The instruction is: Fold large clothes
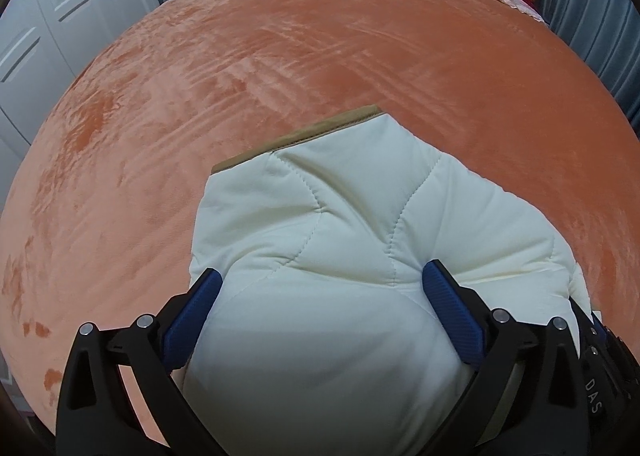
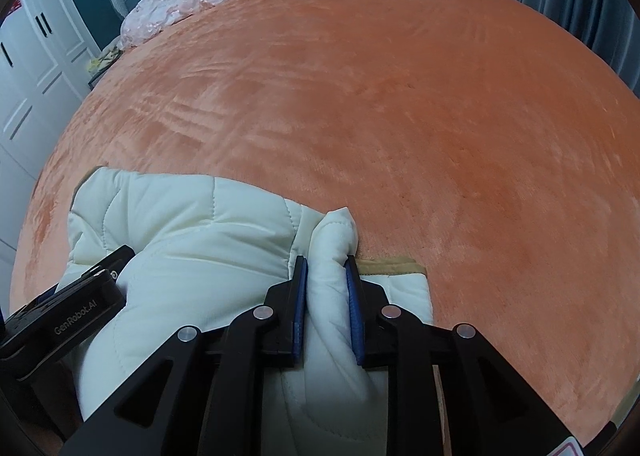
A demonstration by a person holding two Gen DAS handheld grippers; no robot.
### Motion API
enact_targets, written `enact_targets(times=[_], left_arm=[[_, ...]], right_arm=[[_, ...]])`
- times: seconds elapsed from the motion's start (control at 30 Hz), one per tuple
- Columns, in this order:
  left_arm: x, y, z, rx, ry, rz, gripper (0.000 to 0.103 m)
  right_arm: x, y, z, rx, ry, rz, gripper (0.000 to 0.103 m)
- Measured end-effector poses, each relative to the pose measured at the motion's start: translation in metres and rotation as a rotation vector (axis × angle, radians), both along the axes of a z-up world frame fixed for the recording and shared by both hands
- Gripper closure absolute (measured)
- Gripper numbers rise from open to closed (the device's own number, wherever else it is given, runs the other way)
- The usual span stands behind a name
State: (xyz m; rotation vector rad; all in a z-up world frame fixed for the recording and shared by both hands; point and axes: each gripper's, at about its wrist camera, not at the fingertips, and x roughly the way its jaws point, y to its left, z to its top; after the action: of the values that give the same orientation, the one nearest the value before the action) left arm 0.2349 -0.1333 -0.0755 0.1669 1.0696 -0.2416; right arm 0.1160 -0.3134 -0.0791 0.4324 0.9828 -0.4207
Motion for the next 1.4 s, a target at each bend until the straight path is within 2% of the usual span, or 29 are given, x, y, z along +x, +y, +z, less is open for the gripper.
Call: enact_targets(times=[0.17,0.27,0.4,0.47,0.53,0.63,0.8,0.97,1.1,1.23,1.4], left_arm=[[-0.001,0.0,0.0,0.001,-0.01,0.003,0.005],[0.0,0.003,0.002,-0.027,0.004,0.007,0.005],[0.004,0.024,0.012,-0.126,0.082,0.018,0.005],[-0.001,0.043,0.027,-0.162,0.105,0.027,0.005],[-0.012,0.065,0.04,-0.204,0.129,0.022,0.005],[-0.035,0.096,0.048,-0.234,0.161,-0.003,0.005],[-0.073,0.131,0.041,-0.227,0.189,-0.021,0.005],[-0.099,0.15,0.029,-0.34,0.263,-0.018,0.005],[-0.108,0.154,0.022,-0.423,0.308,-0.016,0.005],[-0.113,0.153,0.012,-0.496,0.372,-0.012,0.005],[-0.119,0.146,0.007,-0.514,0.389,-0.032,0.005]], right_arm=[[-0.002,0.001,0.0,-0.005,-0.014,-0.001,0.082],[-0.004,-0.002,0.001,0.009,-0.026,-0.001,0.082],[-0.015,-0.02,0.014,0.135,-0.065,-0.018,0.08],[-0.031,-0.03,0.03,0.188,-0.089,-0.04,0.073],[-0.053,-0.034,0.046,0.194,-0.108,-0.04,0.059],[-0.083,-0.033,0.057,0.232,-0.104,-0.012,0.049],[-0.124,-0.025,0.052,0.319,-0.078,0.014,0.047],[-0.145,-0.013,0.044,0.398,-0.085,0.011,0.045],[-0.15,-0.005,0.036,0.493,-0.095,0.05,0.042],[-0.151,0.008,0.028,0.503,-0.071,0.069,0.035],[-0.153,0.013,0.016,0.568,-0.085,0.066,0.031]])
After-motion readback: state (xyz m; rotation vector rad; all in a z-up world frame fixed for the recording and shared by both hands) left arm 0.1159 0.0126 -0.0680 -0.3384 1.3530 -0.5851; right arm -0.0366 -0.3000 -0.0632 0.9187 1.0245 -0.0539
